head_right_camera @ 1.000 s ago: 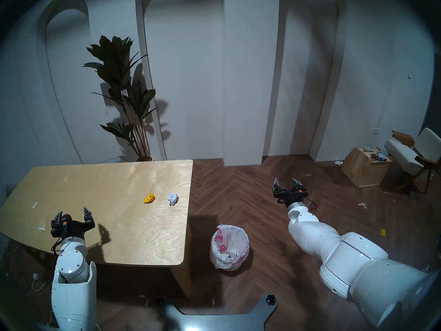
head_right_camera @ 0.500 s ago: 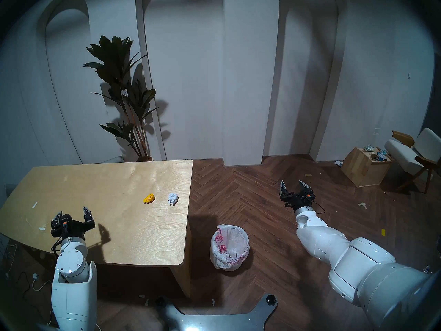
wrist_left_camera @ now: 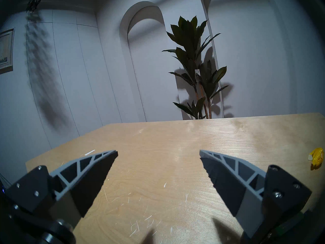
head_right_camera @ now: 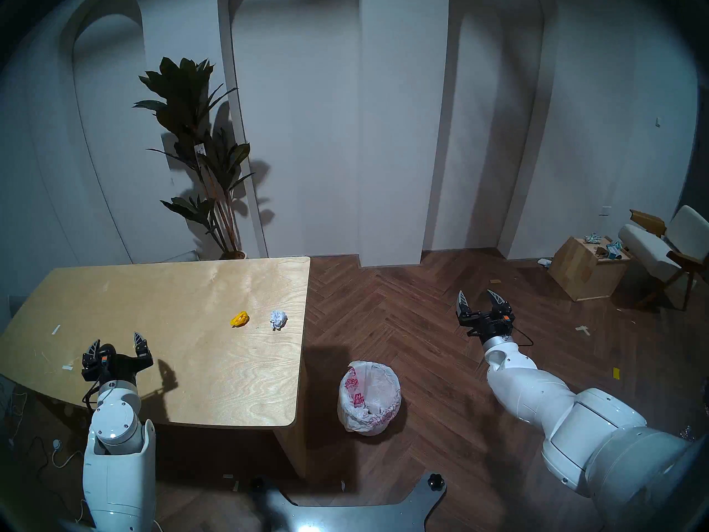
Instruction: Put the trash into the trash bin on the ground
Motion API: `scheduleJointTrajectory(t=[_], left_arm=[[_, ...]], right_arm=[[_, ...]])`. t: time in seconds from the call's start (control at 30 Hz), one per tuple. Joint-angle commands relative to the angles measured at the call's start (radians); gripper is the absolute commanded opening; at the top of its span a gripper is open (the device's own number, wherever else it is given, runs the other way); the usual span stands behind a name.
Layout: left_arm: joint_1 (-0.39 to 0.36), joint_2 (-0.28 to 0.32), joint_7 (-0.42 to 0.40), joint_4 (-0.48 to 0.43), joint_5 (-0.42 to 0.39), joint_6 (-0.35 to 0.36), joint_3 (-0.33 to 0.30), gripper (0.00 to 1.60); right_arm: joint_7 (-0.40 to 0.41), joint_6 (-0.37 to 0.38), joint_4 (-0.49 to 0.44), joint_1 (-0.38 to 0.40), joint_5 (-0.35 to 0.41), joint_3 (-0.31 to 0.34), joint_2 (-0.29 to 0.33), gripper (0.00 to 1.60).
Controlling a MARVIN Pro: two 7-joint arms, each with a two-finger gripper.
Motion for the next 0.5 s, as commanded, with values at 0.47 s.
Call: scheduleJointTrajectory(t=[0.47], left_arm=[[-0.044,-0.011,-0.069,-0.058,0.013,-0.005,0.162,1.6]], right_arm=[[0.087,-0.045,-0.114,-0.107,0.031,0.014,0.072,1.6]])
